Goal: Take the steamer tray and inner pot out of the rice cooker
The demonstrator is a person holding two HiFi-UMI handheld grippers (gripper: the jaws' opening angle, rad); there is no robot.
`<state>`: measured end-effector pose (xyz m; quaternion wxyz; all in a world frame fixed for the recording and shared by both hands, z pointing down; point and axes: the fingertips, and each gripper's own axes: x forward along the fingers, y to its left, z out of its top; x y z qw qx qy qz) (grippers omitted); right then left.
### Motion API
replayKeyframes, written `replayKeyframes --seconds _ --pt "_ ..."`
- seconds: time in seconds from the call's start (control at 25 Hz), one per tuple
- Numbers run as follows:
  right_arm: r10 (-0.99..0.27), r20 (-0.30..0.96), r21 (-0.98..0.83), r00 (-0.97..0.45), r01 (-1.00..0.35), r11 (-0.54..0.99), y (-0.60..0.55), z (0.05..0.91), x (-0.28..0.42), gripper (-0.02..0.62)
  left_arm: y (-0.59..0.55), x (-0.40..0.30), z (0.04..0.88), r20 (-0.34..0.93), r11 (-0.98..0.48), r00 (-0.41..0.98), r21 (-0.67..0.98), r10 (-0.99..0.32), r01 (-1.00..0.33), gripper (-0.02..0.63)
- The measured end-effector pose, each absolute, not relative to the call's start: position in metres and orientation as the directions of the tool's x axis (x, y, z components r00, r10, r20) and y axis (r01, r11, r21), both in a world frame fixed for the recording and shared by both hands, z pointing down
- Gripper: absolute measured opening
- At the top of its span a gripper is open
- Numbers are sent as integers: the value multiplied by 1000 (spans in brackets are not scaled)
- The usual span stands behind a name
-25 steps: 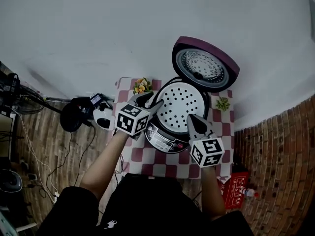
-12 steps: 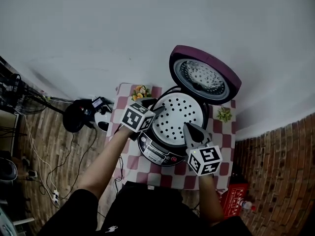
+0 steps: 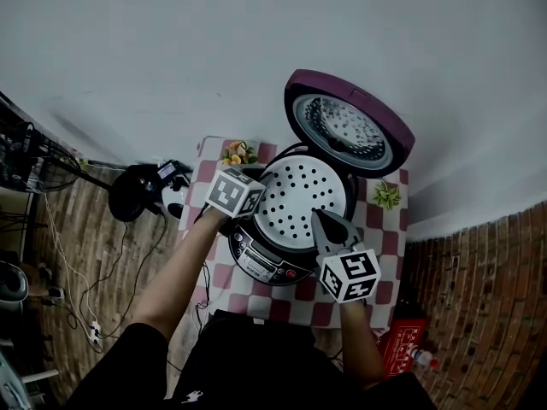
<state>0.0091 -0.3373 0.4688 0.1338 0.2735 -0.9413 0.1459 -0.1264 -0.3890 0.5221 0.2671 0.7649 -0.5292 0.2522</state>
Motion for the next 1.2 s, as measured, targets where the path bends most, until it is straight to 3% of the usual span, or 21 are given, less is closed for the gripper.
replayKeyframes --seconds 0.36,0.92,1.2 --pt "-469 280 -184 -837 -527 830 -344 444 6 2 -383 -138 491 606 -253 316 190 -730 -949 26" --pt "-456 101 -256 -884 -466 847 -314 372 -3 2 -349 -177 429 439 -193 328 324 -836 -926 25" --pt "-470 127 -226 -873 -487 843 -286 364 -27 2 -313 -219 421 415 -171 304 327 -857 -929 25"
